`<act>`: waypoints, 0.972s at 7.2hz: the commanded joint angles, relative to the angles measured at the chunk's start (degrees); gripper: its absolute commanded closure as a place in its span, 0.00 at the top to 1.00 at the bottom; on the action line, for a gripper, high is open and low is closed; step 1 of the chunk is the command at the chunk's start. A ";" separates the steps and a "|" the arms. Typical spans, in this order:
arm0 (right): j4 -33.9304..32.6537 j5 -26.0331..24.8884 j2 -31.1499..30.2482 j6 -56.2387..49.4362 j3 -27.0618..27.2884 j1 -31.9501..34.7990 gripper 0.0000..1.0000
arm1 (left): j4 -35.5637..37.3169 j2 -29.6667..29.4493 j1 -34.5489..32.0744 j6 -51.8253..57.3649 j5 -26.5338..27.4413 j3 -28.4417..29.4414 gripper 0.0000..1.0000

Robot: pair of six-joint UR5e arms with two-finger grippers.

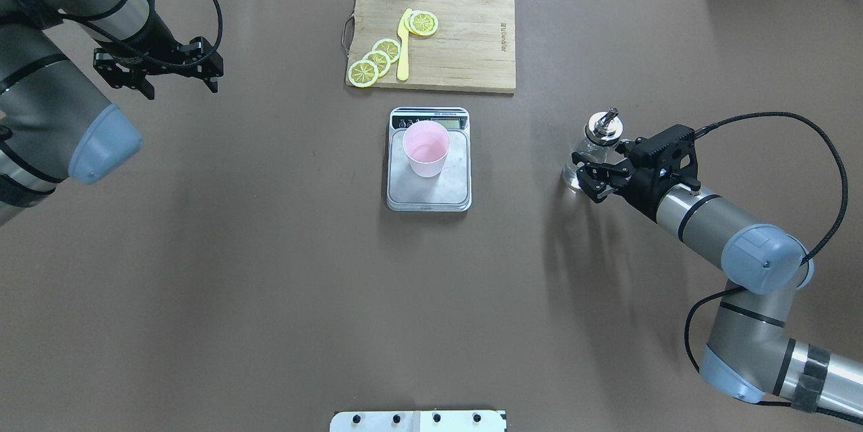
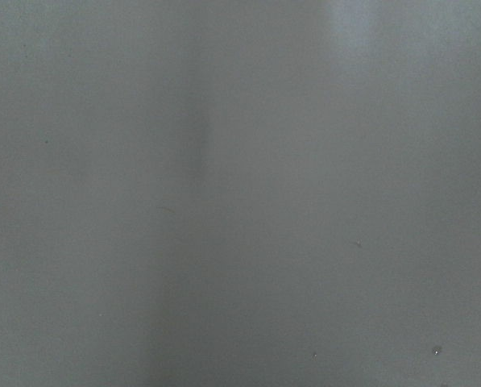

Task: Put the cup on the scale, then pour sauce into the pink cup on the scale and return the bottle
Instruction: 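Lower the bottle onto the table with the right gripper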

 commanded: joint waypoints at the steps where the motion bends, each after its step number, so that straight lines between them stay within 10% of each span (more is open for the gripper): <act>1: 0.56 0.52 0.02 0.00 -0.09 0.16 0.27 | 0.00 0.00 -0.01 0.00 0.00 0.10 0.98; 2: 0.56 0.52 -0.07 0.00 0.00 0.16 0.29 | 0.00 0.00 -0.09 0.00 0.00 0.02 0.98; 4: 0.65 0.78 -0.07 0.00 0.09 0.16 0.87 | 0.00 0.00 -0.01 0.00 0.00 0.02 0.98; 5: 0.74 0.95 -0.24 -0.09 0.09 0.16 1.00 | 0.00 0.00 -0.09 0.00 0.00 0.02 0.98; 7: 0.83 0.87 -1.64 0.00 0.87 0.16 1.00 | 0.09 -0.09 -0.09 -0.08 0.00 -0.07 0.98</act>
